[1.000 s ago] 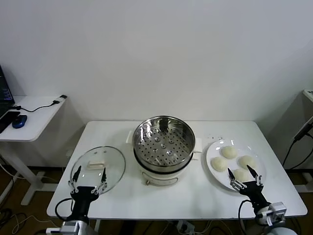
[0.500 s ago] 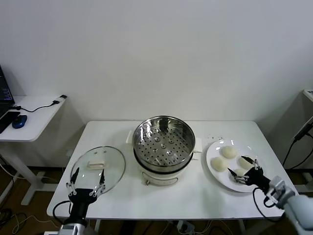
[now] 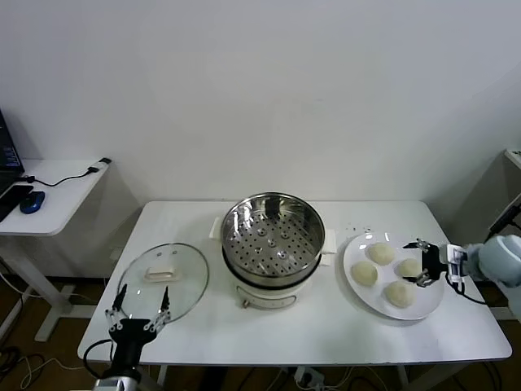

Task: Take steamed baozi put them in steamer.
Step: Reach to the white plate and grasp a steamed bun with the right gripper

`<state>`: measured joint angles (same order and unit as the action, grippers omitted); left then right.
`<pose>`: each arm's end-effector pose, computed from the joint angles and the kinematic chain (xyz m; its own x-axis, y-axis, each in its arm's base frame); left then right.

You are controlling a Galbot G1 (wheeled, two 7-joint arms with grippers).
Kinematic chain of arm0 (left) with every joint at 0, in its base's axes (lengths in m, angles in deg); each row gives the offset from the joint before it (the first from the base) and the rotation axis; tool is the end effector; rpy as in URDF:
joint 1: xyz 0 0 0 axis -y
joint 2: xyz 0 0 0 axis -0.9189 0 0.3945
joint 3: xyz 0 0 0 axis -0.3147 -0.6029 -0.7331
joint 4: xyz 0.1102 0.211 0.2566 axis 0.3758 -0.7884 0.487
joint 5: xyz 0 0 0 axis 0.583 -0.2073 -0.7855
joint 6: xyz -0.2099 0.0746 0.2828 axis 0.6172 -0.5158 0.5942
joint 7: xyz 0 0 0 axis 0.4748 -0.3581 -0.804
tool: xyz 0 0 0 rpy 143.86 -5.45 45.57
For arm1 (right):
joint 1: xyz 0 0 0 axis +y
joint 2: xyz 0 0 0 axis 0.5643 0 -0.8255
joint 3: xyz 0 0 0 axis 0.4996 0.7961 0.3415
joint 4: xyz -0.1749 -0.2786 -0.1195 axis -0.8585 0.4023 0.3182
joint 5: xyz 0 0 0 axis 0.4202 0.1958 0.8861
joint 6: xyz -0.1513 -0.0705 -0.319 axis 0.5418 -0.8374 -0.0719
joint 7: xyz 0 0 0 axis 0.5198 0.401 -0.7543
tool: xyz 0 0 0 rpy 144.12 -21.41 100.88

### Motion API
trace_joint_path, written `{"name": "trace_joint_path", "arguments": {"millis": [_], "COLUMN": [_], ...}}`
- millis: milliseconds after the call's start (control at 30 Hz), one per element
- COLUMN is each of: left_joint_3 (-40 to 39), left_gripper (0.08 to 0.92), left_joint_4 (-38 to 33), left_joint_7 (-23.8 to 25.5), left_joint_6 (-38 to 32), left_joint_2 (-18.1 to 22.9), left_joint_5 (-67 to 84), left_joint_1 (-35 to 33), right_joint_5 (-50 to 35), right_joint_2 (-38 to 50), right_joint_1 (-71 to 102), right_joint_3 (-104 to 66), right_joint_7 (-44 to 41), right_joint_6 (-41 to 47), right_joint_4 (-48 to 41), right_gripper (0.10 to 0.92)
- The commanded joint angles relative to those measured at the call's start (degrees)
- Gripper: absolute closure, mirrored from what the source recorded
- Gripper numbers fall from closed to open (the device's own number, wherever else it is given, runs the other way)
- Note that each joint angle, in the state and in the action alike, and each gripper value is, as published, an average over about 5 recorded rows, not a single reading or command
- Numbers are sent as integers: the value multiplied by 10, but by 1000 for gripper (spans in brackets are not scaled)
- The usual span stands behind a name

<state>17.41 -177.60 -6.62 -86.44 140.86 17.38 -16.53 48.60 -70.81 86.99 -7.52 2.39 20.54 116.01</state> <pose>0.1279 0.0536 -0.3342 -0.9944 -0.0858 0.0611 -0.0721 0.9773 0.1990 0.4738 -0.2836 -0.2043 -0.3698 -0.1808 0.9113 -0.9289 0.0532 -0.3664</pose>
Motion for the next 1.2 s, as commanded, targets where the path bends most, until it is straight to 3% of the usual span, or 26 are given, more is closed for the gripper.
{"name": "trace_joint_path", "arguments": {"millis": [33, 467, 1200], "left_joint_3": [5, 10, 19], "left_gripper": [177, 177, 177], "left_joint_4": [6, 15, 48], "left_joint_7": [-1, 1, -1], "left_joint_6": [-2, 13, 10], "left_joint_2": [0, 8, 2], "left_joint_5": [4, 4, 0], "left_joint_1": [0, 11, 23], "right_joint_5": [50, 91, 178], "right_joint_2": [-36, -202, -301], "right_joint_1": [-259, -289, -236], "right_joint_3": [244, 281, 168], "right_joint_7": [-77, -77, -60], "right_joint_6": [-34, -70, -98], "right_joint_4": [-147, -325, -451], "right_gripper": [203, 203, 203]}}
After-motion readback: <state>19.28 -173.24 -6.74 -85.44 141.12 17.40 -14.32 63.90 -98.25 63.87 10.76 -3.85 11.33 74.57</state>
